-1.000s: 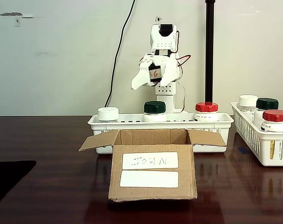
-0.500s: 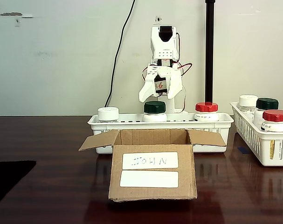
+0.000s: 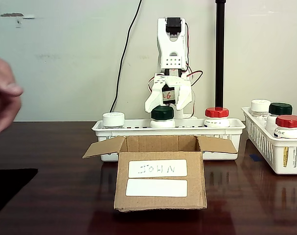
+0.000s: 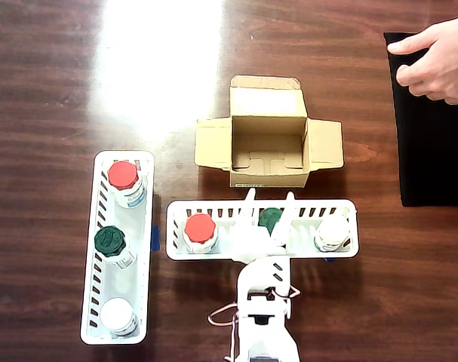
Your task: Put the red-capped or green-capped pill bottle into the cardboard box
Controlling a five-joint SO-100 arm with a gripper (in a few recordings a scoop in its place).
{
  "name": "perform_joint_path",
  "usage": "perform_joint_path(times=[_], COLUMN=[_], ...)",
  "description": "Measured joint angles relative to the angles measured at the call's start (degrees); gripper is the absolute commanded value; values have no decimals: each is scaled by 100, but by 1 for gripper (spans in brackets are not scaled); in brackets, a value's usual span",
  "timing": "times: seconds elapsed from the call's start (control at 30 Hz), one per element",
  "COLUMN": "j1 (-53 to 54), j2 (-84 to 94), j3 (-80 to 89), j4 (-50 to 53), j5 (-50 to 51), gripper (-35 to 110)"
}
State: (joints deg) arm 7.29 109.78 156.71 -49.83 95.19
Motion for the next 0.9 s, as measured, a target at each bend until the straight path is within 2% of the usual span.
perform_joint_path(times=[0.17,0.67,0.9], j1=[-132,510,492], j2=[97,167,-712], j3=[185,457,457], j4=[-88,-185,-1213], j5=[132,642,650], gripper=[57,57,57])
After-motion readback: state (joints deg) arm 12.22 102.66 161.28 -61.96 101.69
